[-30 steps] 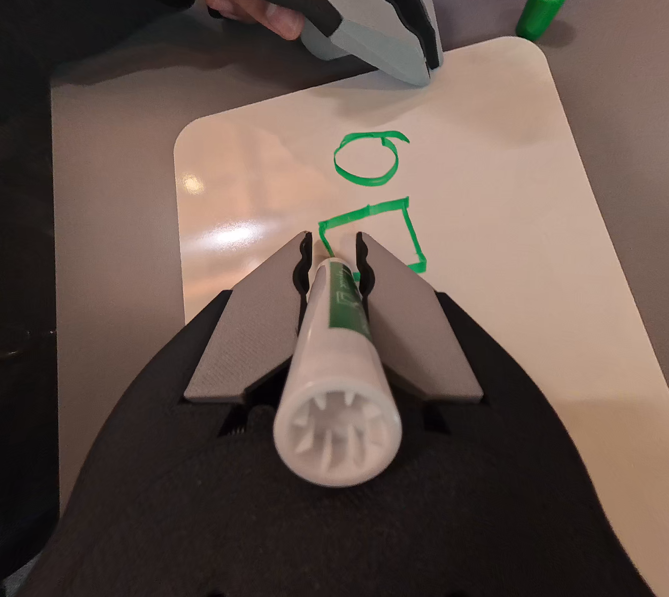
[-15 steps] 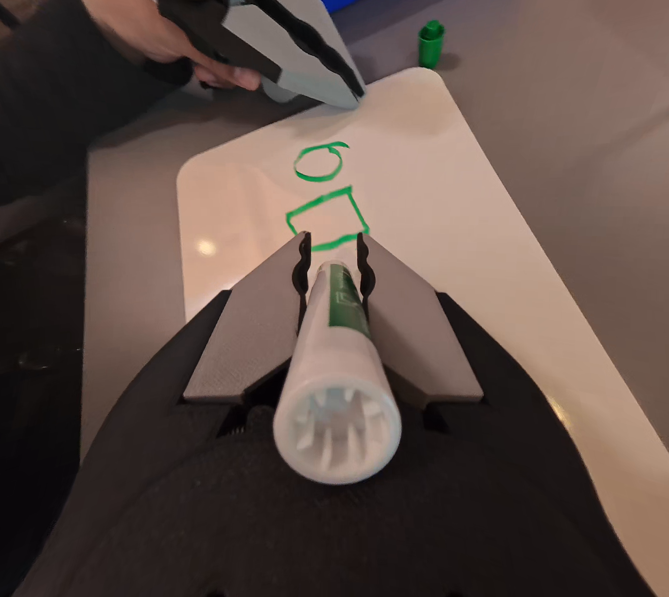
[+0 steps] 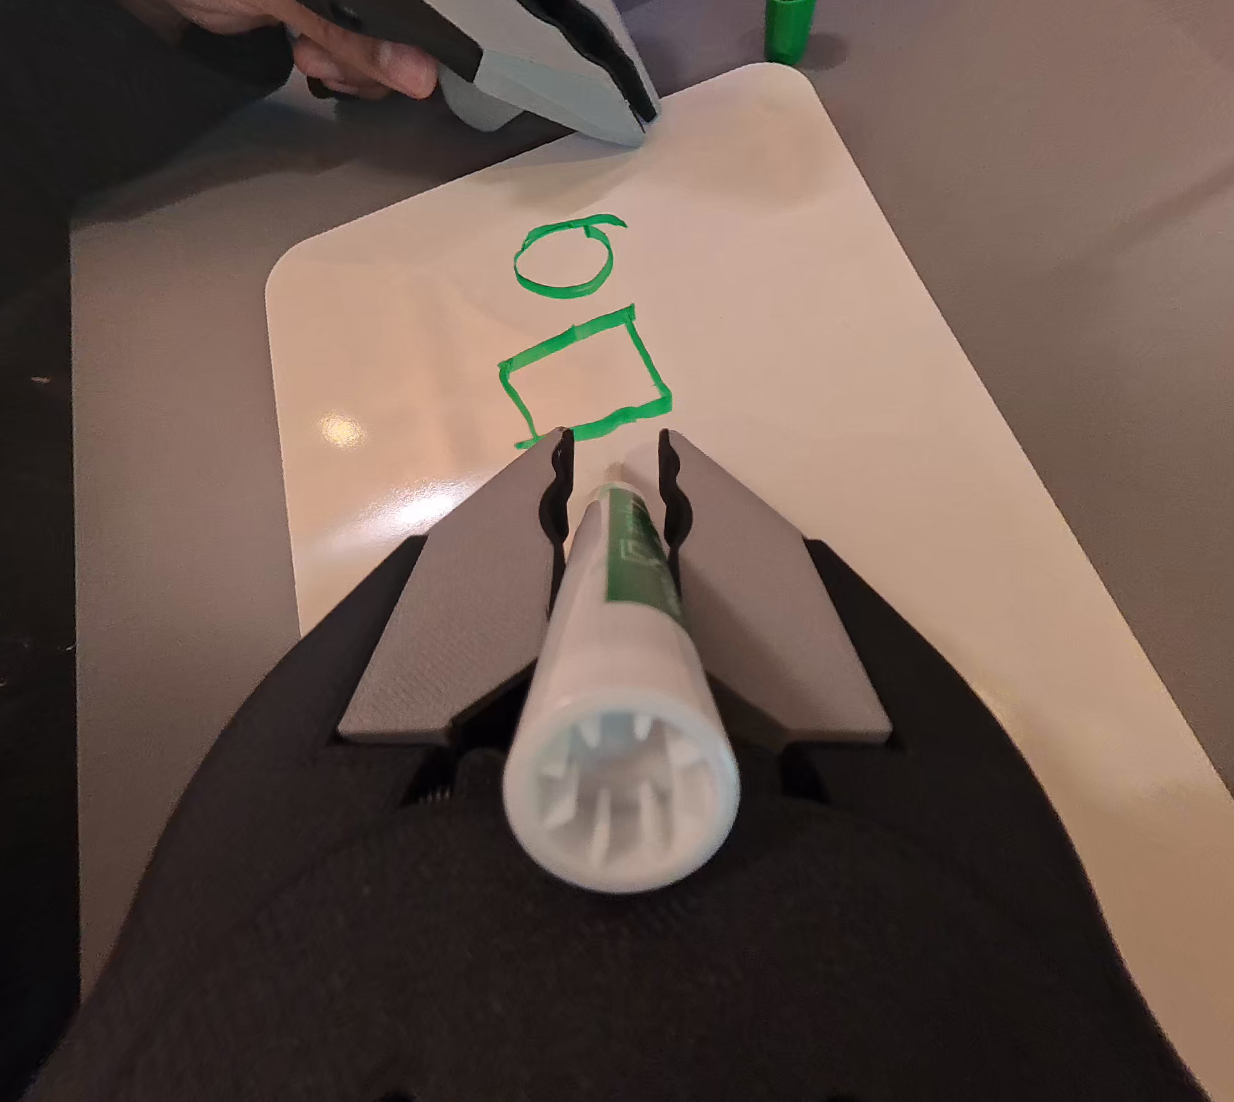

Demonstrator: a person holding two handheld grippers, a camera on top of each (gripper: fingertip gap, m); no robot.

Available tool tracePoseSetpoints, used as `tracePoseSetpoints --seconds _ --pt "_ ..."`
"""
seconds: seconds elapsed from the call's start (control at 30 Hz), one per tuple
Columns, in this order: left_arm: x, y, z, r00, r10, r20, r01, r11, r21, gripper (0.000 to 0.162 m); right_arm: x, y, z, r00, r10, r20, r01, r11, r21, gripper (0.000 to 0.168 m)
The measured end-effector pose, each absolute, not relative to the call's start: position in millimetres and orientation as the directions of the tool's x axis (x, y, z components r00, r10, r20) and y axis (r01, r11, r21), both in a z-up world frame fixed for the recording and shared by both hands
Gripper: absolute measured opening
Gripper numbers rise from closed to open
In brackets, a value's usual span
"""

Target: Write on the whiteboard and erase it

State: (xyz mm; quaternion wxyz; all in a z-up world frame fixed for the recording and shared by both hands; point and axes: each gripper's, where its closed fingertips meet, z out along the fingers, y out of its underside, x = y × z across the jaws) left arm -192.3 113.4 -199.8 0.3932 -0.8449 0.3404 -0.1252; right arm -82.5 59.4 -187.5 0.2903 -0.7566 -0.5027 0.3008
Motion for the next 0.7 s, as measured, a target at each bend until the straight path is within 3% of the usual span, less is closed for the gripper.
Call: tracePoseSetpoints --seconds 0.7 --pt "-192.3 113.3 -199.7 0.737 -0.674 -0.059 -0.478 -0.458 -0.750 0.005 -84.5 62.5 -182.3 0.329 0.933 -0.146 0.565 -0.318 -0.761 0.022"
